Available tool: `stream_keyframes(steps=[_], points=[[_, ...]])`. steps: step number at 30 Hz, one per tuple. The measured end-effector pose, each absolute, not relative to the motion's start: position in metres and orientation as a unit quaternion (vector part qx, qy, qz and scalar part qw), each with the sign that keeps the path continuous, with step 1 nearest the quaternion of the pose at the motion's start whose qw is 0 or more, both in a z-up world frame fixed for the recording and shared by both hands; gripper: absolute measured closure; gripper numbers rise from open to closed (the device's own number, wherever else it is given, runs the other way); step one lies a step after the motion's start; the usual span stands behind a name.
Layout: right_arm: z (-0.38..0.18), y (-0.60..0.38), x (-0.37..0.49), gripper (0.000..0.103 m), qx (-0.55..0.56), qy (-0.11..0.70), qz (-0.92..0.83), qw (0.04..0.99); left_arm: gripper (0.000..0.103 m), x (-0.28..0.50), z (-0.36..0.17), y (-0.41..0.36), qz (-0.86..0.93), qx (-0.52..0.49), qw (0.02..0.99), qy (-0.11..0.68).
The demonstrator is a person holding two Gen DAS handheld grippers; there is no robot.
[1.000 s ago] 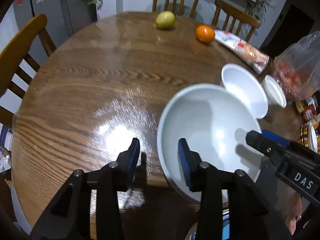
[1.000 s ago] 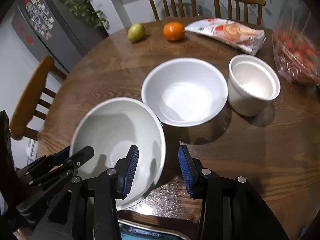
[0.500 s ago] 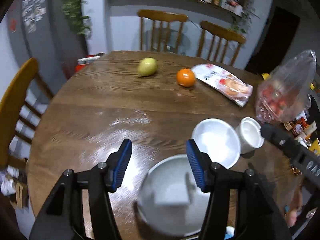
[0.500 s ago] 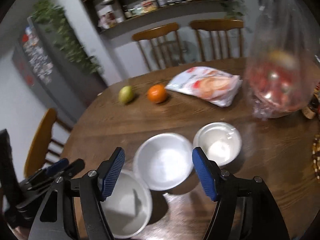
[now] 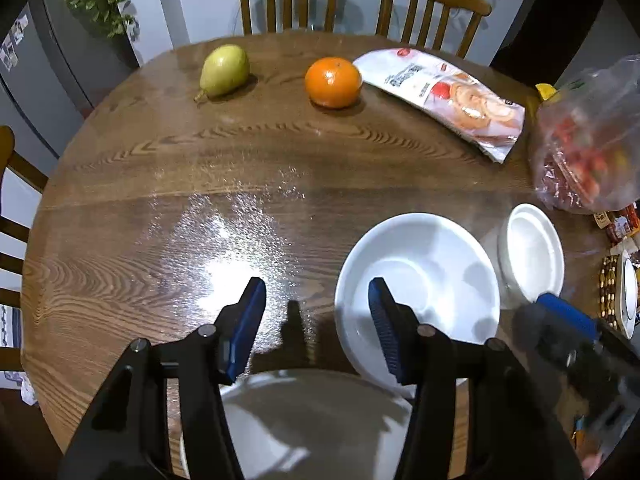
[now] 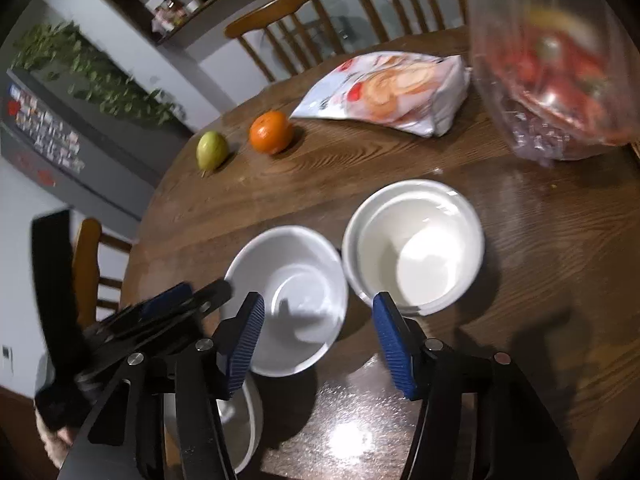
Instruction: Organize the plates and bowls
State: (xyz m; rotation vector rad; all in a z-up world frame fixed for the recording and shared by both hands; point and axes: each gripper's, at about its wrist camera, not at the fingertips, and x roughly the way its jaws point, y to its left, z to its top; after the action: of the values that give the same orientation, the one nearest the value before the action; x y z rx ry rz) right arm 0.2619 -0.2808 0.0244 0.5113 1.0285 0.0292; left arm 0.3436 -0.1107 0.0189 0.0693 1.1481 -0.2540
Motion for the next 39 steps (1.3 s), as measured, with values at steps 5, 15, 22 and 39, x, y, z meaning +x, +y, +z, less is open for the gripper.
stream_keyframes(steps=[5, 15, 22, 39], points=[[0.033, -0.272, 0.256, 0.054, 0.228, 0.479, 0.029, 0.847, 0.058, 0.350, 0.013, -0.111, -0.119, 0.026, 0.829, 0.546], [0.000, -0.267, 0.272, 0.062, 0.236, 0.527, -0.004, 0.817, 0.071, 0.354, 0.006, -0.110, -0.124, 0.016, 0.826, 0.550], [-0.015, -0.254, 0.279, 0.077, 0.207, 0.531, -0.027, 0.822, 0.089, 0.353, 0.002, -0.115, -0.137, 0.017, 0.824, 0.550], [0.012, -0.250, 0.269, 0.088, 0.185, 0.470, -0.021, 0.863, 0.092, 0.334, 0.041, -0.110, -0.140, 0.005, 0.854, 0.502]])
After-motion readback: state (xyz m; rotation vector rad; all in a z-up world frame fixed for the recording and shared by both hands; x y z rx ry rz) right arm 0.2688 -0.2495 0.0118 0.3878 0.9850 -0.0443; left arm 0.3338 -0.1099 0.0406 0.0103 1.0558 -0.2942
